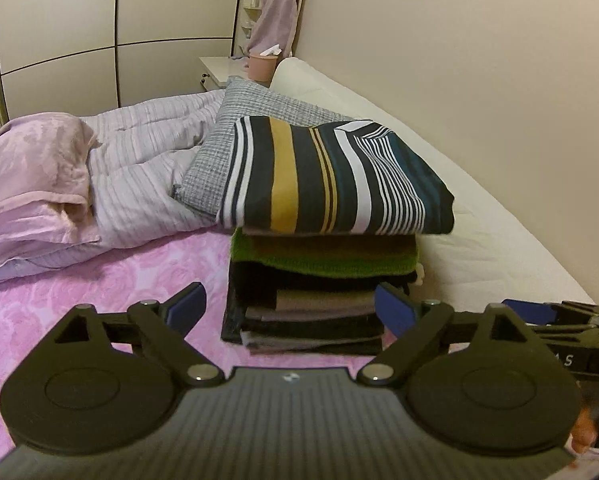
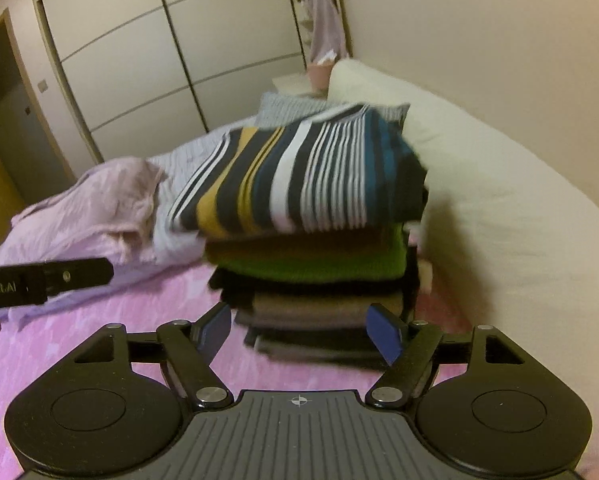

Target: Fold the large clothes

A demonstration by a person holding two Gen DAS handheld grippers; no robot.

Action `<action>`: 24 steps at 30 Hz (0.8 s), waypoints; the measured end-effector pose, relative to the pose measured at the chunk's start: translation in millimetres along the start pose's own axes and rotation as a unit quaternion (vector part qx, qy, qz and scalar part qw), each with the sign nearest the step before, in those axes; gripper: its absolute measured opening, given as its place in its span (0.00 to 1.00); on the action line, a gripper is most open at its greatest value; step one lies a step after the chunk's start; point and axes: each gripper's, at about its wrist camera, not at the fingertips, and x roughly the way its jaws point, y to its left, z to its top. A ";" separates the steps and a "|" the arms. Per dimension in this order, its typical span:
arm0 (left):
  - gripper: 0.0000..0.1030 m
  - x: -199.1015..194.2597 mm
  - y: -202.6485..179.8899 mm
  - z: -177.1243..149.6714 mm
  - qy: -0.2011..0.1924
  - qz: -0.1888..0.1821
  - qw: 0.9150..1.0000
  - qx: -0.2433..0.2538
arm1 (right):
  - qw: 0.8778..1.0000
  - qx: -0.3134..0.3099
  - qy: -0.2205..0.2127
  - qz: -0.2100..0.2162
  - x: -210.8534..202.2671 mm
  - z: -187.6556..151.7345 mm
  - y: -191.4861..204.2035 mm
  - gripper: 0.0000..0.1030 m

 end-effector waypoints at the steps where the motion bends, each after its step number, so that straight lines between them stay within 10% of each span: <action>1: 0.89 -8.8 1.7 -5.5 -0.003 0.001 1.000 0.002 | 1.000 0.000 0.001 -0.001 -6.2 -5.1 5.6 0.70; 24: 0.99 -143.1 49.4 -127.0 0.018 -0.005 0.999 0.041 | 0.999 0.036 0.010 -0.040 -120.6 -130.9 111.3 0.70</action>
